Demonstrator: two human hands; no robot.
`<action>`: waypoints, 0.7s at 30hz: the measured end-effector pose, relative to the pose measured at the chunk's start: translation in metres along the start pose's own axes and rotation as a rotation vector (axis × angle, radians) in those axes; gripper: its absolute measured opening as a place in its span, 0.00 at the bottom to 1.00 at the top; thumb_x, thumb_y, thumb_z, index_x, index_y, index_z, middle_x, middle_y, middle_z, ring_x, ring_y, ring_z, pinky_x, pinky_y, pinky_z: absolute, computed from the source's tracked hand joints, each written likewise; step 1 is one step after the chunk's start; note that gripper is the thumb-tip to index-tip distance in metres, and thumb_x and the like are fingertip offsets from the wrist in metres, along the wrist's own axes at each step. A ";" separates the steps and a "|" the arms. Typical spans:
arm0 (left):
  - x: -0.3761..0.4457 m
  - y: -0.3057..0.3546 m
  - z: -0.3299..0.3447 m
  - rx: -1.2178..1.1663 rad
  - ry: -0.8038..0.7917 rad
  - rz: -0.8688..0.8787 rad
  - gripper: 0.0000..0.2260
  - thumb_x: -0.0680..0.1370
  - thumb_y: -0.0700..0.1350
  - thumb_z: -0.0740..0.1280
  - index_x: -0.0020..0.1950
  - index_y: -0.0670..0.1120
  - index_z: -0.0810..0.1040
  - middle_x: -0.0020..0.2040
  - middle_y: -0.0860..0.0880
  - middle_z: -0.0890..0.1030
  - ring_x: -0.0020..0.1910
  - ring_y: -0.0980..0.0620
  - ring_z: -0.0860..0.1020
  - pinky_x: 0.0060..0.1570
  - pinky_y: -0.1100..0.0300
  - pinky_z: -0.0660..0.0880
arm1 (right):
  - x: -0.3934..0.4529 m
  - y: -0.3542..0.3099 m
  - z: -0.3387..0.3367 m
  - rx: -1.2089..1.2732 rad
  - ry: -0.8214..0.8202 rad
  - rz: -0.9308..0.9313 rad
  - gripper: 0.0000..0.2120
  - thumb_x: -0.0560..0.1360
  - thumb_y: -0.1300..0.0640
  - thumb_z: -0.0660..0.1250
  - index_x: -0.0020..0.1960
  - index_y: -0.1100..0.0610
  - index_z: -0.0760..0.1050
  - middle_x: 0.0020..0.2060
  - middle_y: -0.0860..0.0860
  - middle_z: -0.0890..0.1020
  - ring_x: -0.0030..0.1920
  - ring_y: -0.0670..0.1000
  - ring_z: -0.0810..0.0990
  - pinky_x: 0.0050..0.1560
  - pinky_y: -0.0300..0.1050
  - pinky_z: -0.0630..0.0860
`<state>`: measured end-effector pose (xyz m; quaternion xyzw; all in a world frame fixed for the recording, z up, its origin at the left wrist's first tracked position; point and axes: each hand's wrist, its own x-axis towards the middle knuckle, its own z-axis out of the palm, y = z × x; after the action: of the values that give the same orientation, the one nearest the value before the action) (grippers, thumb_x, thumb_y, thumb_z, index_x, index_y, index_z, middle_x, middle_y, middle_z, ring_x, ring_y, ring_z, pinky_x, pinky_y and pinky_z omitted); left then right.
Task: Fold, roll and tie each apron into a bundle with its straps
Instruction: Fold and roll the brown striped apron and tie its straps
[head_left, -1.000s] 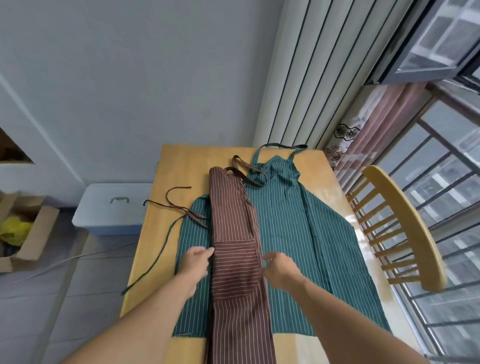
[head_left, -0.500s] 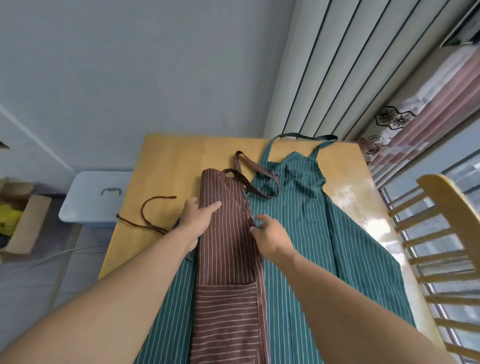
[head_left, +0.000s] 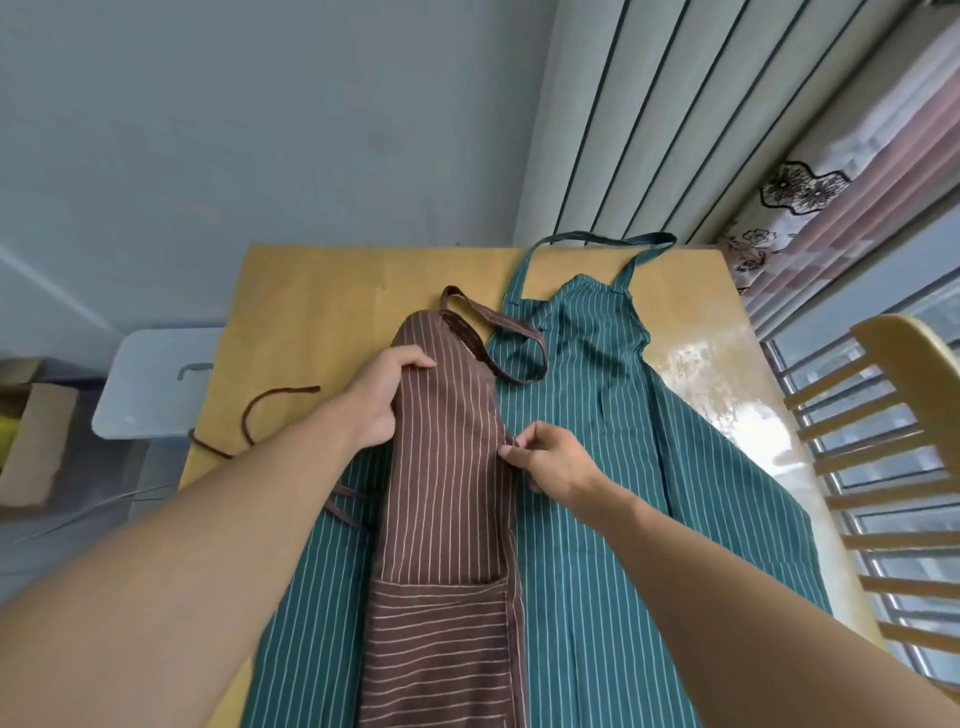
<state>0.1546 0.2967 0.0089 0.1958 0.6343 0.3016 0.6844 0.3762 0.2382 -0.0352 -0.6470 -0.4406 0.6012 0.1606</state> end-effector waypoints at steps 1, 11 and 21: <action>0.000 0.004 0.003 -0.004 -0.026 0.003 0.07 0.77 0.40 0.67 0.53 0.42 0.80 0.47 0.42 0.84 0.47 0.43 0.81 0.57 0.46 0.77 | -0.002 -0.002 -0.006 0.037 -0.039 0.019 0.11 0.78 0.57 0.72 0.46 0.55 0.70 0.34 0.50 0.76 0.29 0.47 0.71 0.29 0.37 0.69; 0.038 0.007 0.022 0.064 0.202 0.188 0.15 0.72 0.37 0.78 0.55 0.49 0.79 0.52 0.43 0.85 0.49 0.42 0.84 0.52 0.42 0.81 | -0.006 -0.006 -0.009 0.028 -0.075 0.061 0.13 0.79 0.47 0.71 0.45 0.57 0.74 0.38 0.47 0.80 0.27 0.40 0.75 0.29 0.31 0.69; 0.030 0.023 0.020 0.054 0.074 0.170 0.19 0.72 0.44 0.79 0.61 0.42 0.81 0.52 0.41 0.87 0.50 0.41 0.86 0.49 0.43 0.83 | 0.015 -0.059 0.003 -0.065 0.139 -0.154 0.28 0.77 0.40 0.71 0.72 0.53 0.73 0.64 0.47 0.80 0.62 0.49 0.79 0.63 0.46 0.76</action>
<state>0.1712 0.3361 0.0033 0.2561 0.6480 0.3485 0.6270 0.3494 0.2815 -0.0016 -0.6562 -0.4962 0.5261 0.2152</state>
